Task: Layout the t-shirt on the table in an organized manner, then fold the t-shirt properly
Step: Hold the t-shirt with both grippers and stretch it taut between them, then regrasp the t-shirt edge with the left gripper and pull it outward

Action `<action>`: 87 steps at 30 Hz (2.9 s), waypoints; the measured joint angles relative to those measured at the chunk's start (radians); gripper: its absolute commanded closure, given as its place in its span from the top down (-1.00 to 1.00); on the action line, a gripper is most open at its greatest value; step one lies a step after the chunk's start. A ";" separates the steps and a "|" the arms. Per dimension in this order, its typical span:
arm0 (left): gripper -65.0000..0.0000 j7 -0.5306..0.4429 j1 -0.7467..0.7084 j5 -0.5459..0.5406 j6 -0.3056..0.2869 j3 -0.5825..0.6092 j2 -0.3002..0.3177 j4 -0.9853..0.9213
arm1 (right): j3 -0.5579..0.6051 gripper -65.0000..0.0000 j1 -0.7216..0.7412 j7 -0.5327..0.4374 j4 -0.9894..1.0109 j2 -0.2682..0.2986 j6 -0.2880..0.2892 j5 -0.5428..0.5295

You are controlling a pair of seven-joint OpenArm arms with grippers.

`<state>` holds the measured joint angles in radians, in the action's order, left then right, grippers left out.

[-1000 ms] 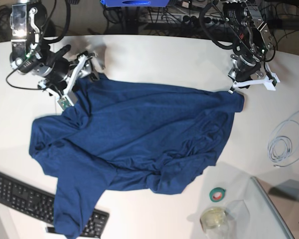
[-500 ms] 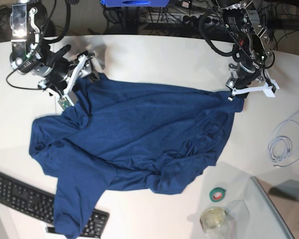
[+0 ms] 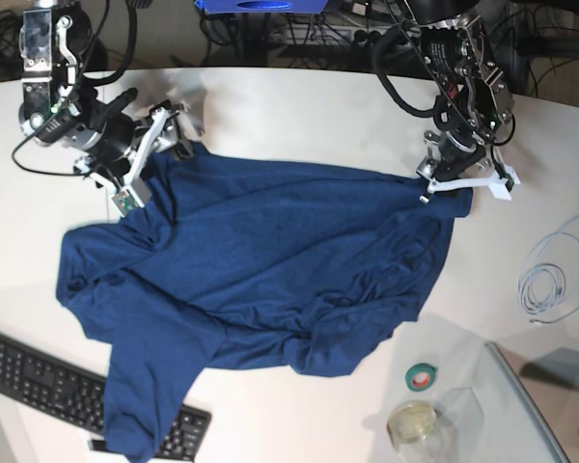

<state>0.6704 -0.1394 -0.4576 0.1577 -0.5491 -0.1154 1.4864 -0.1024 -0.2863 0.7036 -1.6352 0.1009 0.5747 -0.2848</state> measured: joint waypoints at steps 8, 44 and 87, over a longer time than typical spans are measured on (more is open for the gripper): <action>-1.00 0.000 0.006 0.003 0.000 0.000 0.001 -0.004 | 0.000 0.22 0.001 0.000 0.000 0.001 0.000 0.000; -1.00 0.005 0.261 0.008 0.004 0.099 0.005 -0.140 | 0.000 0.22 0.039 -0.003 0.056 0.001 0.000 0.000; -0.71 -0.005 0.047 -0.264 0.006 0.013 0.080 -0.088 | 0.000 0.22 0.044 0.000 0.058 0.010 0.002 0.001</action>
<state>0.6659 -0.0925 -0.7216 0.1638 -0.5358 -0.0349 1.3983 -0.1028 -0.2420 0.7036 -1.5768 0.1104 0.5762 -0.2840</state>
